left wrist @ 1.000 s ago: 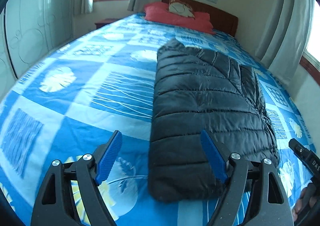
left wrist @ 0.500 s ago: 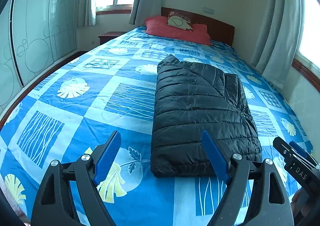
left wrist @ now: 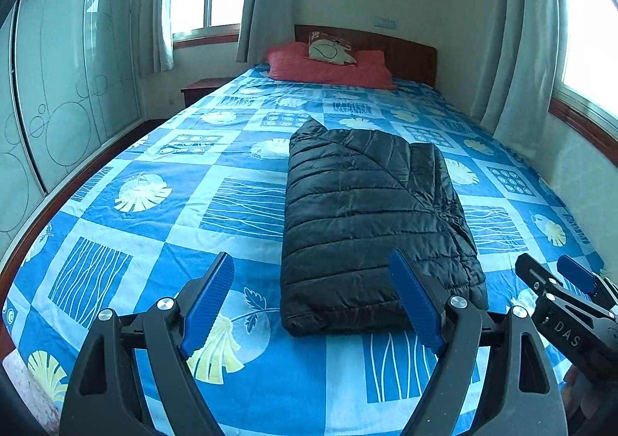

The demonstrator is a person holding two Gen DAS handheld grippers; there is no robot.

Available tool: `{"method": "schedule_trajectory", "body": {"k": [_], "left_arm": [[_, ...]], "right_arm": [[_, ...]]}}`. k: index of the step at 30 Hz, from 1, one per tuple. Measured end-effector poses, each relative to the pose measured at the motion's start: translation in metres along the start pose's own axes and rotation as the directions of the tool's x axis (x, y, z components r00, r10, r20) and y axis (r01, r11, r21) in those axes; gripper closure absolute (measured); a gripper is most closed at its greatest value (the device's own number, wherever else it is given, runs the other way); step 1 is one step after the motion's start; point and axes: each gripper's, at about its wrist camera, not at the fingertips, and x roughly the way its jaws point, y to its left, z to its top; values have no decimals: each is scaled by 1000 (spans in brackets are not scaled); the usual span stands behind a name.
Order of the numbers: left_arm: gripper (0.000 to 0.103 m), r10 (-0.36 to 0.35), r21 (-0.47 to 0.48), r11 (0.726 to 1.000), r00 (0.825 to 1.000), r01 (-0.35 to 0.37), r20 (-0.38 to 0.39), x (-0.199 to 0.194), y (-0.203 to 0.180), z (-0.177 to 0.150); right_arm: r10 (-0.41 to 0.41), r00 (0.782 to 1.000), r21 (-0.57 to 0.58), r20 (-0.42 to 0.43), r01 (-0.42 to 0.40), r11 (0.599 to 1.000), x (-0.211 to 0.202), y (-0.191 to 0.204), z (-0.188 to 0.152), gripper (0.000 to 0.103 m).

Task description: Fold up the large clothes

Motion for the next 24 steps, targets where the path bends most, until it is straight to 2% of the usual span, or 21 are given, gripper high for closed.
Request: {"method": "schedule_trajectory", "body": {"k": [24], "left_arm": [[21, -2, -3, 1000, 1000, 2, -9, 2, -7, -4]], "right_arm": [[10, 1000, -9, 4, -10, 1000, 1, 4, -3, 25]]}}
